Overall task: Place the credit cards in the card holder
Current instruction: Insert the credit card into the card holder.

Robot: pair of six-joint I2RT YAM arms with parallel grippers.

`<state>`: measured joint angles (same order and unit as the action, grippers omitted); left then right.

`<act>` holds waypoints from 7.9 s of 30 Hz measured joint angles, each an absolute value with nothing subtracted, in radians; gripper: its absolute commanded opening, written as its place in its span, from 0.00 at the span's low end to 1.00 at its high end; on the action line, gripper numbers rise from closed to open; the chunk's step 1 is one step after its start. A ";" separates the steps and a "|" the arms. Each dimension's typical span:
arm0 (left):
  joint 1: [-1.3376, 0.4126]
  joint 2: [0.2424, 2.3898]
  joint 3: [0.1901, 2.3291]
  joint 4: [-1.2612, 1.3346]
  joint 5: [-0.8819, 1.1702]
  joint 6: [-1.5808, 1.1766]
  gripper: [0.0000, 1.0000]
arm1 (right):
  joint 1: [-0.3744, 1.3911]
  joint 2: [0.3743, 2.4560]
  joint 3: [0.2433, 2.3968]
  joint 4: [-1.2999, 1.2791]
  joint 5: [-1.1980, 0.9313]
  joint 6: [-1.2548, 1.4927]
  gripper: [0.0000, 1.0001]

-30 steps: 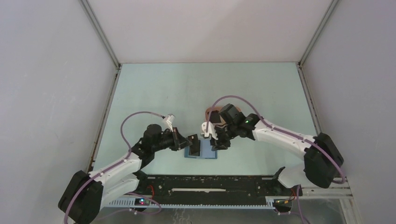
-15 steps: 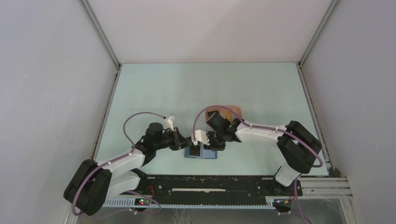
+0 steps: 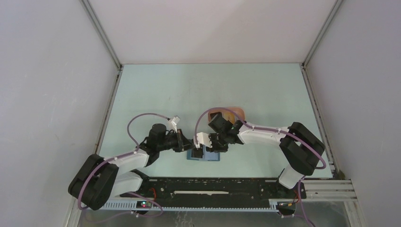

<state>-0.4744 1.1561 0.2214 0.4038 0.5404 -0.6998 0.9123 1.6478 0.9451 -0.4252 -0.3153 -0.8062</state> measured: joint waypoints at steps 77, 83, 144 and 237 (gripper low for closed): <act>-0.558 1.664 0.011 1.346 0.397 -1.129 0.00 | 0.925 1.654 0.959 -0.444 -0.285 -0.801 0.36; -0.579 1.677 0.011 1.345 0.399 -1.157 0.00 | 0.928 1.654 0.961 -0.445 -0.278 -0.797 0.37; -0.626 1.576 0.105 0.978 0.395 -1.180 0.05 | 0.983 1.579 0.972 -0.469 -0.369 -0.768 0.17; -0.631 1.399 0.258 0.522 0.326 -0.994 0.21 | 0.621 1.872 1.159 -0.557 -0.702 -0.219 0.43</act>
<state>-0.6308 1.3994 0.2584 0.5224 0.3260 -0.9936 0.6212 1.8721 1.1595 -0.5571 -0.7017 -0.2188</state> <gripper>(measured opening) 0.214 0.416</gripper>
